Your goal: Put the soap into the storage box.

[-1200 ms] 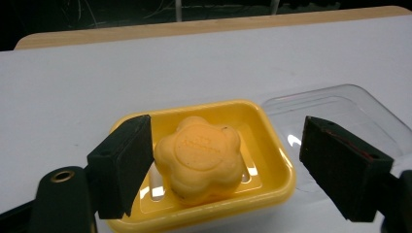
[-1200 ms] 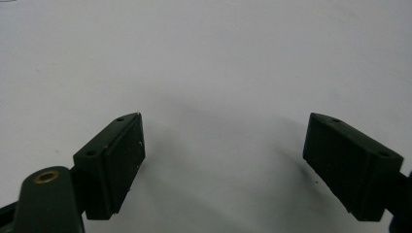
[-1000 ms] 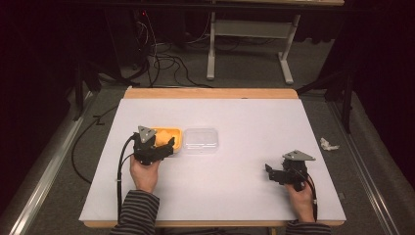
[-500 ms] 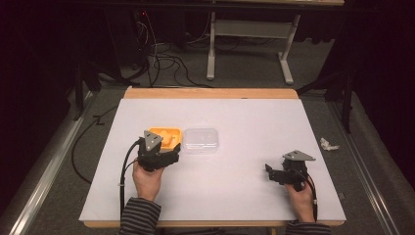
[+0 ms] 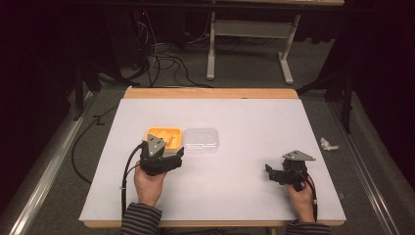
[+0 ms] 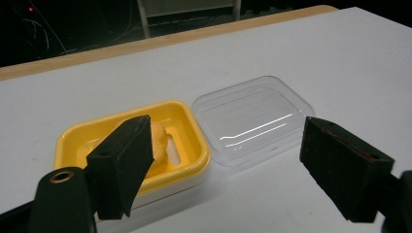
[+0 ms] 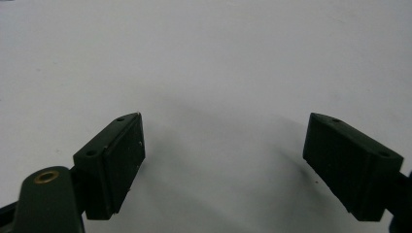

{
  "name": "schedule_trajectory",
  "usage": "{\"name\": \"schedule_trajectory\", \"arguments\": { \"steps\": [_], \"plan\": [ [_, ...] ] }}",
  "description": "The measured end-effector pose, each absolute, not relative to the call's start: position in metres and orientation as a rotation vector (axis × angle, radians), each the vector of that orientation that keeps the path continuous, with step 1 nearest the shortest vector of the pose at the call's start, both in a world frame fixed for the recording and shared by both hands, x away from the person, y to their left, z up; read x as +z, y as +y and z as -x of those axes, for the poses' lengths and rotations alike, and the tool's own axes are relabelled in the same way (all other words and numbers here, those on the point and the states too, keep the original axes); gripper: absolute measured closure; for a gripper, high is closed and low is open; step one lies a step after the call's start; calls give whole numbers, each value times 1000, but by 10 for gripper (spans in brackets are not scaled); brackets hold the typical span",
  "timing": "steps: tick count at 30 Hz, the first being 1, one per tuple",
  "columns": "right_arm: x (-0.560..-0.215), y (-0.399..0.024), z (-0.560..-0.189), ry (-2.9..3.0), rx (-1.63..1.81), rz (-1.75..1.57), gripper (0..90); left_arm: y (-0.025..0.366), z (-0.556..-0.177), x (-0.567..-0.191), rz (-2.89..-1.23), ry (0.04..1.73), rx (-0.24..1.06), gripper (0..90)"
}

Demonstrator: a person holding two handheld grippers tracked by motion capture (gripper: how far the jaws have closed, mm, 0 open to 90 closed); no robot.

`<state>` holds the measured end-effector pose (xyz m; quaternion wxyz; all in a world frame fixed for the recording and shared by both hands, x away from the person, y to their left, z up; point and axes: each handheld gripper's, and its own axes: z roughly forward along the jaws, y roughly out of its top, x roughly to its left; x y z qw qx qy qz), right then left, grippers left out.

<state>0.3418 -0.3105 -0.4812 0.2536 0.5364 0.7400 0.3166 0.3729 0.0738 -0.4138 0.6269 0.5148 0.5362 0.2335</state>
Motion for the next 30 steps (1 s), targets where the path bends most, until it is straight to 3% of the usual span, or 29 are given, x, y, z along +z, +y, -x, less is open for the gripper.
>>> {"name": "schedule_trajectory", "arguments": {
  "steps": [20,30],
  "plan": [
    [-481,-310,-342,2015,854,-1456,155,54,-368,-414,-1226,1200,477,192],
    [-481,-311,-342,2014,856,-1459,155,34,-361,-414,-1250,1146,344,189]
  ]
}}
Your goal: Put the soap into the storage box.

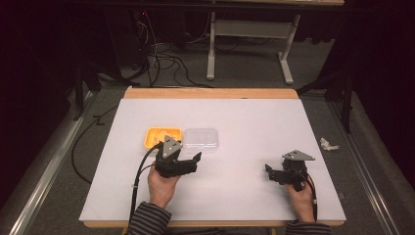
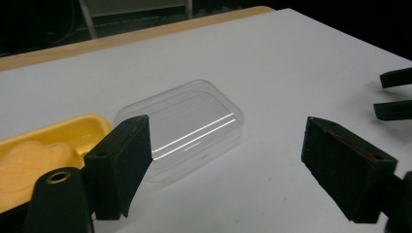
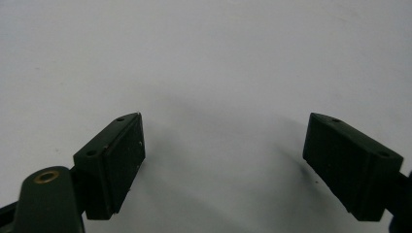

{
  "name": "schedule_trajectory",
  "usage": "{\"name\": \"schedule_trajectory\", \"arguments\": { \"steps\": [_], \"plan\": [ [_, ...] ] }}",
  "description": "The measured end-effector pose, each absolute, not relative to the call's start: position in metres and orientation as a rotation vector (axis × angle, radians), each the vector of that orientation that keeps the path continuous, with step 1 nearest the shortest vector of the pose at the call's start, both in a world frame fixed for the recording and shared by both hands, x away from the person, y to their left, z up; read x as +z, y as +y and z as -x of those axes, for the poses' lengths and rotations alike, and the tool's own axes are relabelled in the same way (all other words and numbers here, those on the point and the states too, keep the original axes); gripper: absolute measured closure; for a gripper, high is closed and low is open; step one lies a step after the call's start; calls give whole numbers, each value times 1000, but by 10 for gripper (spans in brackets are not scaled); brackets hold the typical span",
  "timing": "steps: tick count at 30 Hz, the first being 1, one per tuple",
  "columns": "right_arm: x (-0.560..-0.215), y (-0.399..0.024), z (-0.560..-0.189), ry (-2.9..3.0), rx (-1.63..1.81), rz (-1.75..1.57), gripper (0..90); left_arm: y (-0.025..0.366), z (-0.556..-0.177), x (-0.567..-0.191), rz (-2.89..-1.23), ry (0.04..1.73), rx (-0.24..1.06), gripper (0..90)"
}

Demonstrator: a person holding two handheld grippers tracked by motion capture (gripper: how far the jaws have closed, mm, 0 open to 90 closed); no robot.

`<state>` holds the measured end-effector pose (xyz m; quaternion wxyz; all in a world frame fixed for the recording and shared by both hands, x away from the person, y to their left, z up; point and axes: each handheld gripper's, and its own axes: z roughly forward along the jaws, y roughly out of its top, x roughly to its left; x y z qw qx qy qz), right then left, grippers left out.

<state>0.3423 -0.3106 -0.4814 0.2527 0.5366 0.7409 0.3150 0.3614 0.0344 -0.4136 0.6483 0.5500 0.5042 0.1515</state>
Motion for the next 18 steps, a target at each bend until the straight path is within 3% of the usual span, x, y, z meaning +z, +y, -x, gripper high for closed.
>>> {"name": "schedule_trajectory", "arguments": {
  "steps": [7,18],
  "plan": [
    [-481,-312,-342,2003,860,-1471,153,21,-353,-419,-1328,1061,331,176],
    [-481,-311,-343,2008,852,-1469,154,10,-349,-424,-1327,1063,295,173]
  ]
}}
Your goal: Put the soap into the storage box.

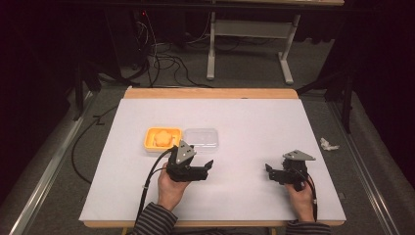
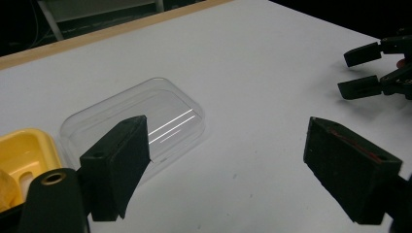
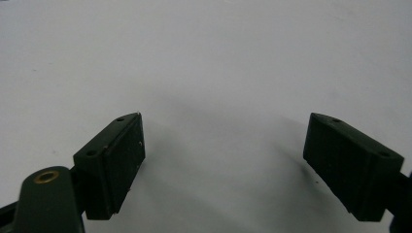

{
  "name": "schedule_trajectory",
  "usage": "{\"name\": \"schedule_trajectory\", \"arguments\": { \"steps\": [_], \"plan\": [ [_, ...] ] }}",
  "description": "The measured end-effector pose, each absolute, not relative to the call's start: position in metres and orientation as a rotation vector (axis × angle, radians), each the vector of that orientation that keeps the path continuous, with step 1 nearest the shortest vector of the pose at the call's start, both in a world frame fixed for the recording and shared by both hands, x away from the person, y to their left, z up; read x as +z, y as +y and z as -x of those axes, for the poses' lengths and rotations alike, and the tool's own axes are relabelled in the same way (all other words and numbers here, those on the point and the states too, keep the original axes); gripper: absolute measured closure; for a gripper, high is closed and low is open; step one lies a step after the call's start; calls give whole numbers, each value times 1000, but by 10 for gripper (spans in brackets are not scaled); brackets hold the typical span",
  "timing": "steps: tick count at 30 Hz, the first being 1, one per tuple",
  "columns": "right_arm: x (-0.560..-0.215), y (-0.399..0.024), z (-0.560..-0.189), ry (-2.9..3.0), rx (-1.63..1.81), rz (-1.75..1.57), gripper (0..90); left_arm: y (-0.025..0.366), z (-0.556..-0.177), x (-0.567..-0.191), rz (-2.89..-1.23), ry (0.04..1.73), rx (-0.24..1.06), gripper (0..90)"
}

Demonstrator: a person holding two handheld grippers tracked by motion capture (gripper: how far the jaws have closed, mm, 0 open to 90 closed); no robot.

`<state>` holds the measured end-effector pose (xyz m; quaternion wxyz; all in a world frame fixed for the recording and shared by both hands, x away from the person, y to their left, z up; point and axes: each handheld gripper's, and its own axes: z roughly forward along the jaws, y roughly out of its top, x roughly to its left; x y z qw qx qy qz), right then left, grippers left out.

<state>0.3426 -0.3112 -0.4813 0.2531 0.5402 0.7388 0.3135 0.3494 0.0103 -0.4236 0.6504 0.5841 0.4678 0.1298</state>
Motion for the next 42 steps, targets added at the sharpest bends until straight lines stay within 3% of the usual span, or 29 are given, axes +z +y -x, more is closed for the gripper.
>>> {"name": "schedule_trajectory", "arguments": {
  "steps": [12,23,42],
  "plan": [
    [-482,-310,-344,2026,829,-1475,155,2,-342,-428,-1347,1066,263,173],
    [-482,-309,-344,2039,827,-1456,160,11,-331,-434,-1317,1115,320,174],
    [-482,-310,-344,2020,829,-1472,163,30,-343,-467,-1301,1235,399,172]
  ]
}}
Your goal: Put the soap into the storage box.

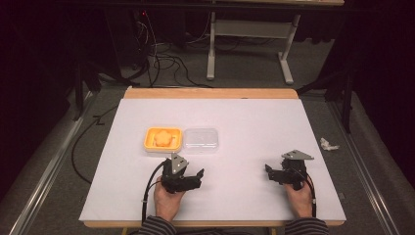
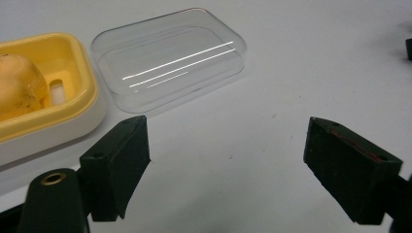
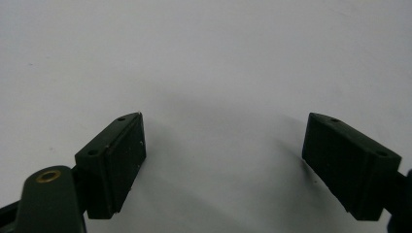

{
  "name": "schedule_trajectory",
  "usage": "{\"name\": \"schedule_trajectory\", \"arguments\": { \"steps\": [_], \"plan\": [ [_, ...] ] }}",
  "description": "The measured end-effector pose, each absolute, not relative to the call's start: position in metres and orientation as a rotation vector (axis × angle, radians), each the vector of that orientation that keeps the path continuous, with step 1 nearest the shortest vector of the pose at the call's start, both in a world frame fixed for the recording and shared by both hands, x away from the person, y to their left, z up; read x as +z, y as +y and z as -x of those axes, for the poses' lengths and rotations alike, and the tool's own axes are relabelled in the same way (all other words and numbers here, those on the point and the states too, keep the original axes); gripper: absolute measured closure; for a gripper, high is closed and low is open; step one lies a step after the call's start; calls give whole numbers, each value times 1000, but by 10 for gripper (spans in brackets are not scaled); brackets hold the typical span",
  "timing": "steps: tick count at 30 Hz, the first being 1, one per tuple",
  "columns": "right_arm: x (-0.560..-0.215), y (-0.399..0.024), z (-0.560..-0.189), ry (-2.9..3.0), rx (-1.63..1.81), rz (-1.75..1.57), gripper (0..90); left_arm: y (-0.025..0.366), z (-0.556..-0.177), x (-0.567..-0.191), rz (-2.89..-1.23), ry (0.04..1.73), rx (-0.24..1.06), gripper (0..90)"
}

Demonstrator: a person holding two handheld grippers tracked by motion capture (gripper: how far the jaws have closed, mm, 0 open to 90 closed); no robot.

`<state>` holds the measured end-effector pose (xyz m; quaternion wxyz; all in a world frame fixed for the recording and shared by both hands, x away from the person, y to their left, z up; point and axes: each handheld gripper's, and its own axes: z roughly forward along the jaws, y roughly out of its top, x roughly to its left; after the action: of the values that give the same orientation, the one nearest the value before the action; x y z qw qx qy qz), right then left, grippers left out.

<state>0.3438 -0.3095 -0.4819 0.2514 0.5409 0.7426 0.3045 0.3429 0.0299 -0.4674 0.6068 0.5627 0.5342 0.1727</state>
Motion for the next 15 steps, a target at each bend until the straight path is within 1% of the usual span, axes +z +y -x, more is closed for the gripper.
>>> {"name": "schedule_trajectory", "arguments": {
  "steps": [15],
  "plan": [
    [-482,-311,-343,2012,849,-1480,174,36,-358,-479,-1255,1261,459,171]
  ]
}}
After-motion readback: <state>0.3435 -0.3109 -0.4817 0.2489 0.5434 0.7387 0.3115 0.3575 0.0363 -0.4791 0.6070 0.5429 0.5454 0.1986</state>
